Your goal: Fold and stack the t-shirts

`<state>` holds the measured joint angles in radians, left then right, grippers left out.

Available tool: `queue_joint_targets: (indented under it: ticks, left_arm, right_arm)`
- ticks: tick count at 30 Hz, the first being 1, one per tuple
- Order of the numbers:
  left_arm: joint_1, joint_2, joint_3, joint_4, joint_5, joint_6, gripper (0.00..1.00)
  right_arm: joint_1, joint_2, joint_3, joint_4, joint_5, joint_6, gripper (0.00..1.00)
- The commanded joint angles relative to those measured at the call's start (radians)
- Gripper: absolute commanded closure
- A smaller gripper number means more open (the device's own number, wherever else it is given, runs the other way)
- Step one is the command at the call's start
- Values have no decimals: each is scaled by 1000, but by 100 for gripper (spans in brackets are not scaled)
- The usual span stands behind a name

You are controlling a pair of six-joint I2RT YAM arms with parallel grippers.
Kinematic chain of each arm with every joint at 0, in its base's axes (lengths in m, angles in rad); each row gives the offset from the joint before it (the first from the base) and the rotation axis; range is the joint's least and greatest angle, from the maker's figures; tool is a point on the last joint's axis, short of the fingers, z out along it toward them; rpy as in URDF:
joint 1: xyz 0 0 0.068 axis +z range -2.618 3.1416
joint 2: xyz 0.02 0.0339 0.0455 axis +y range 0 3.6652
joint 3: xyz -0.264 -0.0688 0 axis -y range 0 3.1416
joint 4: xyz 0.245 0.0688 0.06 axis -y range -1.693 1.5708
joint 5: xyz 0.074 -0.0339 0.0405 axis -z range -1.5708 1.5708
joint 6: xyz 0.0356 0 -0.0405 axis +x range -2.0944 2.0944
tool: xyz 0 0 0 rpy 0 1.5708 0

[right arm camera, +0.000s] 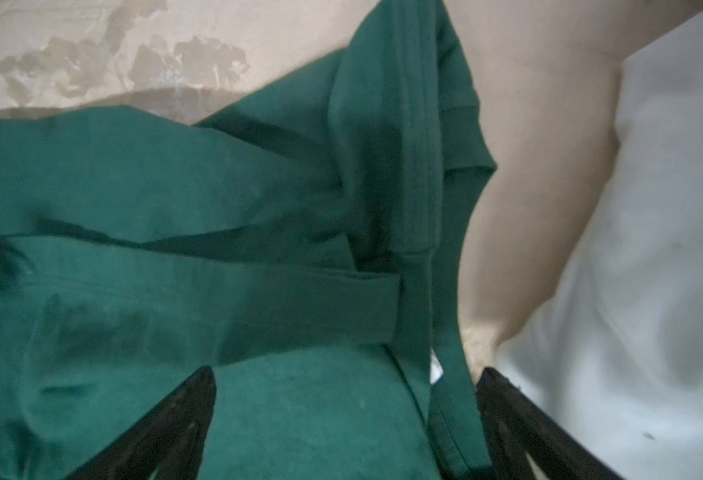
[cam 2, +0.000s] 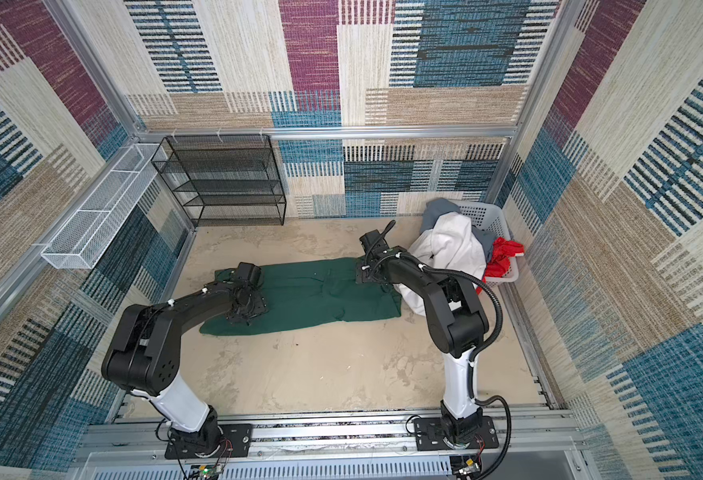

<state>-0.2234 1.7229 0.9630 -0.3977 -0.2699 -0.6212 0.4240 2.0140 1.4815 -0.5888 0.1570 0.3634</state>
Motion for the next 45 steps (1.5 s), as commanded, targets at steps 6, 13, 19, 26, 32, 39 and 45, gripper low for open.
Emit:
queue_joint_targets:
  ticks: [6,13,19,26,32,39,45]
  left_arm:
    - [1,14,-44,9,118,3,19]
    - [0,-30,-88,-6,184,-21,19]
    - [-2,-40,-78,-89,170,-45,20]
    - [-32,-158,-148,-179,144,-115,20]
    - [-36,-265,-153,-298,97,-71,19]
    - [-29,-283,-43,-382,59,-23,18]
    - [48,-313,-59,-325,56,46,18]
  right_arm:
    - [-1,166,152,-94,56,88,1]
    - [-1,288,321,-121,78,70,1]
    - [1,387,465,-134,63,-2,1]
    - [1,497,673,-186,144,-176,1]
    - [1,584,978,-323,145,-245,2]
    - [1,322,734,-265,80,-142,2]
    - [1,-5,216,-11,-31,0,1]
